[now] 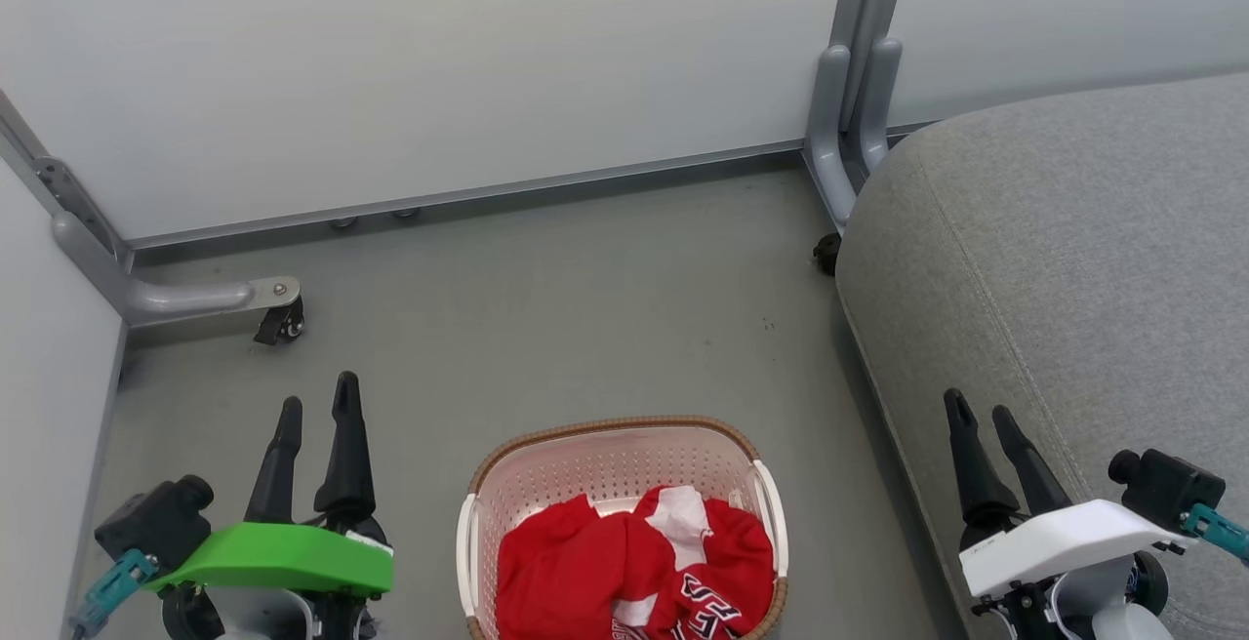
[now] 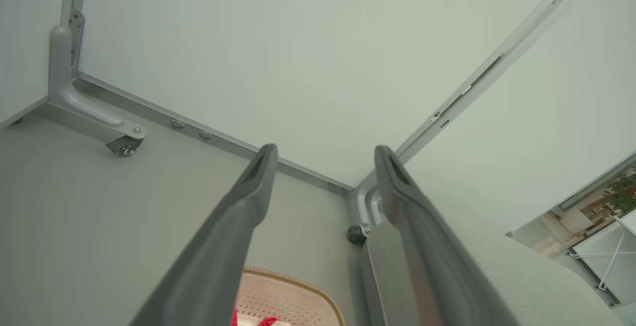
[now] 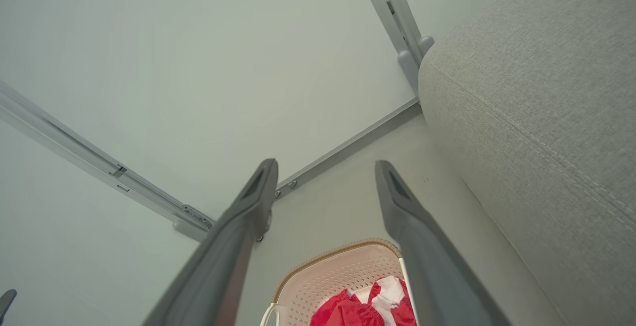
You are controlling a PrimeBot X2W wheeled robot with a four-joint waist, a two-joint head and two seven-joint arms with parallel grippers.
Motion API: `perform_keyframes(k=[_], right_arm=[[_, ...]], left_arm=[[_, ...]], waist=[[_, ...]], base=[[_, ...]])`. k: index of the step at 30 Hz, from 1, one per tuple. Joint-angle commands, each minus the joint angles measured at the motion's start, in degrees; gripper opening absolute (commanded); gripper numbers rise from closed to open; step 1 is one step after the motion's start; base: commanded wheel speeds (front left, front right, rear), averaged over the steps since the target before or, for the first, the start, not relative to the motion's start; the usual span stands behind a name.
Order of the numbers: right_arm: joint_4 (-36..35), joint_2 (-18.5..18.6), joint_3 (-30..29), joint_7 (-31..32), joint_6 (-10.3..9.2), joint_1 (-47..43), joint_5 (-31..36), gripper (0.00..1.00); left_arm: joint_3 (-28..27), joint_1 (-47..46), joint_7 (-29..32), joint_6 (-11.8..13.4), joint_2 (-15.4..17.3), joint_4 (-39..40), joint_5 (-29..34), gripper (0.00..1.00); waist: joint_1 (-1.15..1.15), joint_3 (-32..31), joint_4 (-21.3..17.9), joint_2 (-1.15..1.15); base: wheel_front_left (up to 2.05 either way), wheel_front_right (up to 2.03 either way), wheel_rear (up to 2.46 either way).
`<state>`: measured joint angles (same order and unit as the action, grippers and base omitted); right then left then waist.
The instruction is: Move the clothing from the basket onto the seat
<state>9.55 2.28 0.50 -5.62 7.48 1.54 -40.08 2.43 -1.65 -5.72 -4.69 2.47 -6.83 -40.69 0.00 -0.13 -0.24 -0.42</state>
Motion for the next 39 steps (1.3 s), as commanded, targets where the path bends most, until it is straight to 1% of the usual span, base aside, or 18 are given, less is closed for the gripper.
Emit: perform_keyframes(k=[1,13,31,39], right_arm=[[-0.9,0.4,0.2,-0.7,0.01,-0.3,2.0,1.00],[-2.2,0.5,1.0,-2.6,0.01,-0.7,9.0,1.00],[-3.3,0.6,1.7,-5.2,0.02,-1.5,19.1,1.00],[-3.5,0.6,1.5,-6.2,0.02,-1.7,23.1,1.00]], left_arm=[[0.3,0.3,-0.6,-0.1,0.4,1.0,2.1,1.00],[1.3,0.8,-2.5,-0.1,0.5,2.1,10.0,1.00],[3.1,1.6,-5.1,0.8,0.5,2.5,21.0,1.00],[3.4,1.9,-6.2,0.1,0.5,1.6,24.2,1.00]], waist=[[0.00,0.0,0.0,0.18],[0.00,0.1,-0.2,0.22],[0.00,0.3,-0.1,0.28],[0.00,0.5,-0.2,0.31]], base=[[0.00,0.00,0.00],[0.00,0.00,0.00],[0.00,0.00,0.00],[0.00,0.00,0.00]])
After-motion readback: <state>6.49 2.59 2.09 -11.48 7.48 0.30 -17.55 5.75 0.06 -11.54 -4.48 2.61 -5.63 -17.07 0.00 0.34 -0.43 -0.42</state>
